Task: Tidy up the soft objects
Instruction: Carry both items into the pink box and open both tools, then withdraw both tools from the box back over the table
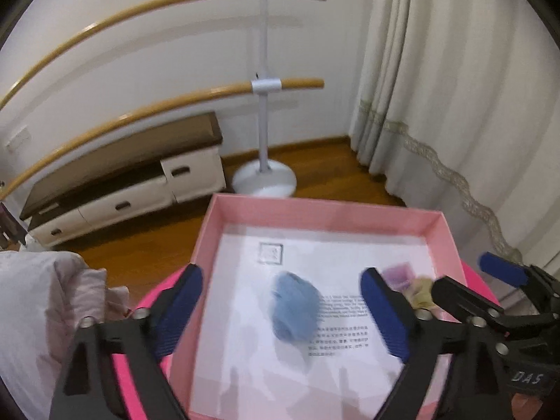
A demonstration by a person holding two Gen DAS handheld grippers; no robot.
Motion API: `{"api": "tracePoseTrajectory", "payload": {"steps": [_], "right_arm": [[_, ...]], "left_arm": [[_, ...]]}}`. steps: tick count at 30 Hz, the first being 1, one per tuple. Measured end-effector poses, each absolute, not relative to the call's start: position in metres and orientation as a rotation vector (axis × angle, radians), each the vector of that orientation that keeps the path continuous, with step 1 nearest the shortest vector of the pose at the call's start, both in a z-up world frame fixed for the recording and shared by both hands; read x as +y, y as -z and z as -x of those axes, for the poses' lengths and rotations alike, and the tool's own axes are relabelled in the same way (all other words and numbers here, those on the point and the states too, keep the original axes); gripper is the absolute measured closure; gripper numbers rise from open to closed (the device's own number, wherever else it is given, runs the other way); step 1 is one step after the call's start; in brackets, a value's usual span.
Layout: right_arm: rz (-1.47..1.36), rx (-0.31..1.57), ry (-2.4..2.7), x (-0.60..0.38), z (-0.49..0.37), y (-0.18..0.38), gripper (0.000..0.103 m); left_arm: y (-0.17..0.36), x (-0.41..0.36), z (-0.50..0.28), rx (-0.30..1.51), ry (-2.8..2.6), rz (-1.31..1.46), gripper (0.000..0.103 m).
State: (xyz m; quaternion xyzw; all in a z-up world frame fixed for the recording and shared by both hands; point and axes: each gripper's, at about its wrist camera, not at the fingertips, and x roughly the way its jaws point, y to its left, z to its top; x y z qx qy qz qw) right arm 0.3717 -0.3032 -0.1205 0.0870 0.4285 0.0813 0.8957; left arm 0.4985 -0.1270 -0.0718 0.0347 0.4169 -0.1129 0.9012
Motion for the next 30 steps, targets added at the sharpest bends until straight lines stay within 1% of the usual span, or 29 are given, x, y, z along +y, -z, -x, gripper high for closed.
{"api": "tracePoseTrajectory", "payload": {"steps": [1, 4, 10, 14, 19, 22, 30], "right_arm": [[-0.181, 0.880, -0.160, -0.305, -0.369, 0.118, 0.000], [-0.181, 0.867, -0.136, -0.308, -0.366, 0.110, 0.000], [-0.217, 0.800, -0.115, -0.316, -0.337, 0.084, 0.000], [-0.214, 0.732, -0.116, -0.316, -0.305, 0.059, 0.000], [-0.203, 0.647, -0.112, -0.311, -0.255, 0.034, 0.000], [-0.197, 0.602, -0.110, -0.307, -0.220, 0.023, 0.000], [-0.207, 0.525, -0.105, -0.304, -0.140, 0.017, 0.000]], "left_arm": [[0.065, -0.123, -0.498, 0.844, 0.226, -0.067, 0.005], [0.052, -0.115, -0.485, 0.793, 0.181, -0.071, 0.000], [0.014, -0.089, -0.442, 0.660, 0.140, -0.038, 0.000], [0.003, -0.072, -0.407, 0.606, 0.132, -0.005, 0.000], [0.001, -0.049, -0.356, 0.570, 0.120, -0.003, 0.000], [0.011, -0.045, -0.308, 0.547, 0.110, -0.006, 0.000], [0.022, -0.017, -0.207, 0.470, 0.088, -0.022, 0.000]]}}
